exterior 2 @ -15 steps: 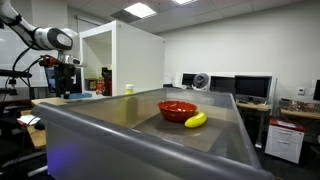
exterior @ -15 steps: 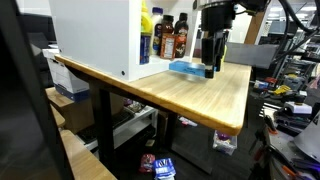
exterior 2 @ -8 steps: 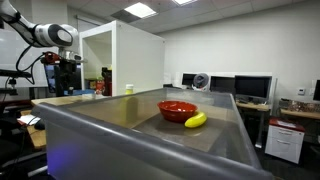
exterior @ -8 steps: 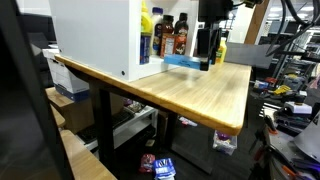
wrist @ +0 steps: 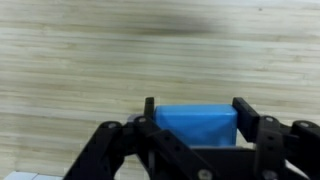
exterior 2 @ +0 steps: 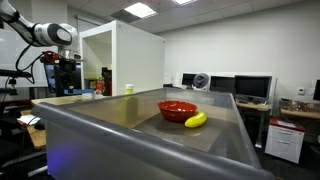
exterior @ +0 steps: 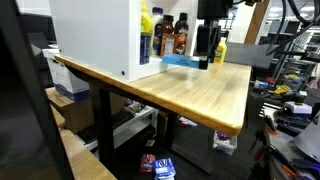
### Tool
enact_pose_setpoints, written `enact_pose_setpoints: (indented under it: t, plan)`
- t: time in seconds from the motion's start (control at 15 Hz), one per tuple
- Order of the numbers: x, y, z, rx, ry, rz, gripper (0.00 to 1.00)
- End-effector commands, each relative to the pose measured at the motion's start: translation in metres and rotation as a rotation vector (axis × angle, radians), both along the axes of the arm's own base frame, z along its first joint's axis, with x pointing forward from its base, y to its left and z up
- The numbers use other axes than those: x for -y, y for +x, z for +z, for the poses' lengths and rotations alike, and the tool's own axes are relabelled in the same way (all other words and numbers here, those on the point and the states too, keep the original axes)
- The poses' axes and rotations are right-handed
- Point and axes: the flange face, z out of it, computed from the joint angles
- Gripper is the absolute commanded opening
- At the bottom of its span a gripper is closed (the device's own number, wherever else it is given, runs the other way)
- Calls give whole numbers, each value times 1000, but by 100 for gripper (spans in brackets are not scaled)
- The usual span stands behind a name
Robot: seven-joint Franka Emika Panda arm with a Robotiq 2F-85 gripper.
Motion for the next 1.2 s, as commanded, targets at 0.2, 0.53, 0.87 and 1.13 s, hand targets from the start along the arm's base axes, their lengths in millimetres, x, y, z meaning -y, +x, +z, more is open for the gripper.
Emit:
enact_pose_setpoints:
  t: [0.2,0.53,0.87,1.13]
  plan:
    - [-25,-7,4,29,9,88,52]
    - [-48,-8,6,67,28,117,52]
    - [-49,-3,9,84,1,69,52]
    - [-36,-3,13,88,-52,-25,52]
